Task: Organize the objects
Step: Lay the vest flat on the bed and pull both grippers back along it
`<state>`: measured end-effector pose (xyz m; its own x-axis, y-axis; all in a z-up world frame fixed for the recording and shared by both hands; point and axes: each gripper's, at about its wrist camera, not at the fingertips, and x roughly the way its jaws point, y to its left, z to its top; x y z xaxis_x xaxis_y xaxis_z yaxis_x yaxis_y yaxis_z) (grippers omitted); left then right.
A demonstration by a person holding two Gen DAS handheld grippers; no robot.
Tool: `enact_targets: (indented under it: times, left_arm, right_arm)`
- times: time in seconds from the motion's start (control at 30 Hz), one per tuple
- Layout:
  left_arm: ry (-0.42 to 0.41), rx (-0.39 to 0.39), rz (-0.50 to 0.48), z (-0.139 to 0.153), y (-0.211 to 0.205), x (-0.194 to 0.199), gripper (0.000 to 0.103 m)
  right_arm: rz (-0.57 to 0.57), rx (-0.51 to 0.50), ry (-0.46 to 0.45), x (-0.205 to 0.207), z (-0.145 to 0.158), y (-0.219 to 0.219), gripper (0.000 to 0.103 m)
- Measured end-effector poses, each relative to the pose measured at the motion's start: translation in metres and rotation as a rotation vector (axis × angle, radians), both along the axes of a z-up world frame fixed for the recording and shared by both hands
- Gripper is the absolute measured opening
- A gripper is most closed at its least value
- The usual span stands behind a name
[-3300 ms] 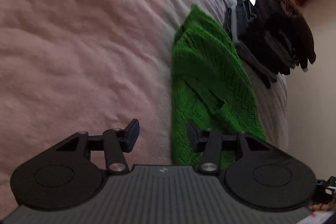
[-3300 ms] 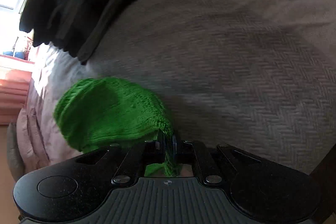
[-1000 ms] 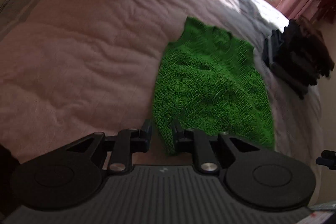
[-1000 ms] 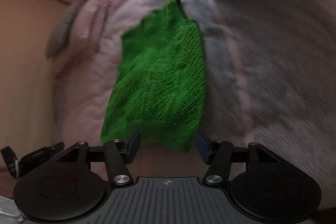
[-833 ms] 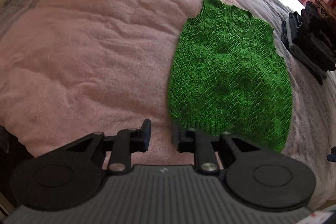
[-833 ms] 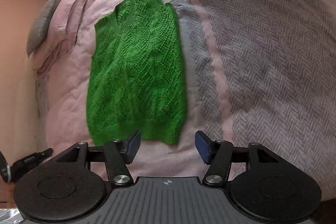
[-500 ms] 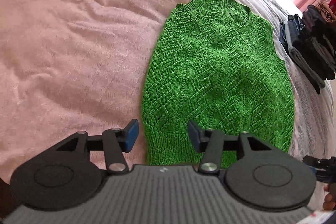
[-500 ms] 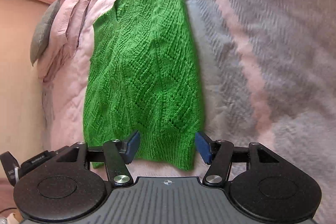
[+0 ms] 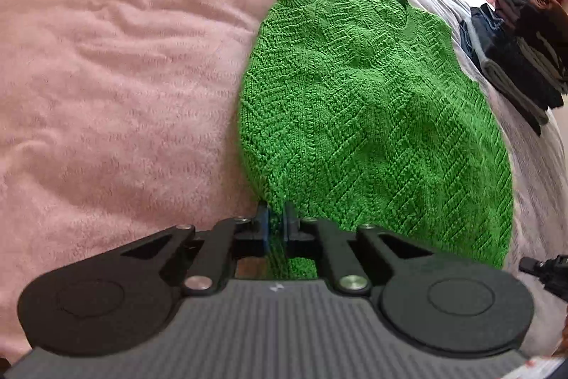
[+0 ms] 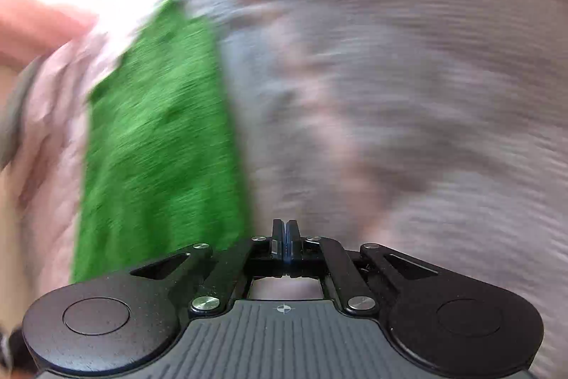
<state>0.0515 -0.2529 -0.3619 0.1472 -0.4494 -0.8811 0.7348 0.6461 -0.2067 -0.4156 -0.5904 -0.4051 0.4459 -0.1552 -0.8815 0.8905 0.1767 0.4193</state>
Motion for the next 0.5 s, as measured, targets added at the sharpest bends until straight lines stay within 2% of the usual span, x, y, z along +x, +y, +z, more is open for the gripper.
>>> enact_targets:
  times: [0.03, 0.07, 0.13, 0.2, 0.23, 0.27, 0.3, 0.37, 0.4, 0.43, 0.47, 0.5]
  left_arm:
    - [-0.016, 0.053, -0.019, -0.007, 0.001, -0.001, 0.007]
    - [-0.028, 0.111, -0.04, -0.014, 0.001, -0.002, 0.009]
    - [-0.015, 0.127, -0.06, -0.014, 0.001, 0.0, 0.009]
    - [0.006, 0.086, -0.062, -0.001, -0.002, 0.004, 0.01]
    - [0.007, 0.055, -0.052, 0.008, -0.003, 0.006, 0.013]
    - [0.012, 0.009, -0.04, 0.018, -0.003, 0.01, 0.016]
    - [0.017, -0.029, -0.035, 0.025, -0.004, 0.012, 0.017]
    - [0.016, -0.061, -0.047, 0.03, -0.01, 0.016, 0.029]
    - [0.016, -0.056, -0.072, 0.026, -0.019, 0.017, 0.03]
    - [0.012, -0.034, -0.097, 0.018, -0.028, 0.017, 0.03]
    - [0.008, -0.011, -0.123, 0.009, -0.035, 0.015, 0.03]
    - [0.004, 0.003, -0.152, 0.001, -0.041, 0.012, 0.029]
  right_arm:
    - [0.007, 0.006, 0.076, -0.006, -0.002, -0.001, 0.0]
    - [0.038, 0.018, 0.11, -0.007, -0.003, 0.0, 0.0]
    - [0.096, 0.026, 0.101, 0.004, 0.006, 0.005, 0.0]
    - [0.16, -0.044, 0.052, 0.027, 0.023, 0.016, 0.033]
    - [0.17, -0.073, 0.014, 0.039, 0.027, 0.021, 0.071]
    - [0.154, -0.088, -0.01, 0.049, 0.028, 0.024, 0.082]
    - [0.13, -0.083, -0.045, 0.062, 0.025, 0.027, 0.081]
    - [0.106, -0.043, -0.067, 0.081, 0.008, 0.027, 0.08]
    - [0.105, -0.015, -0.054, 0.091, -0.004, 0.027, 0.073]
    - [0.108, 0.007, -0.059, 0.096, -0.013, 0.028, 0.045]
    - [0.107, 0.006, -0.05, 0.1, -0.019, 0.031, 0.031]
    - [0.113, -0.018, -0.022, 0.101, -0.023, 0.031, 0.027]
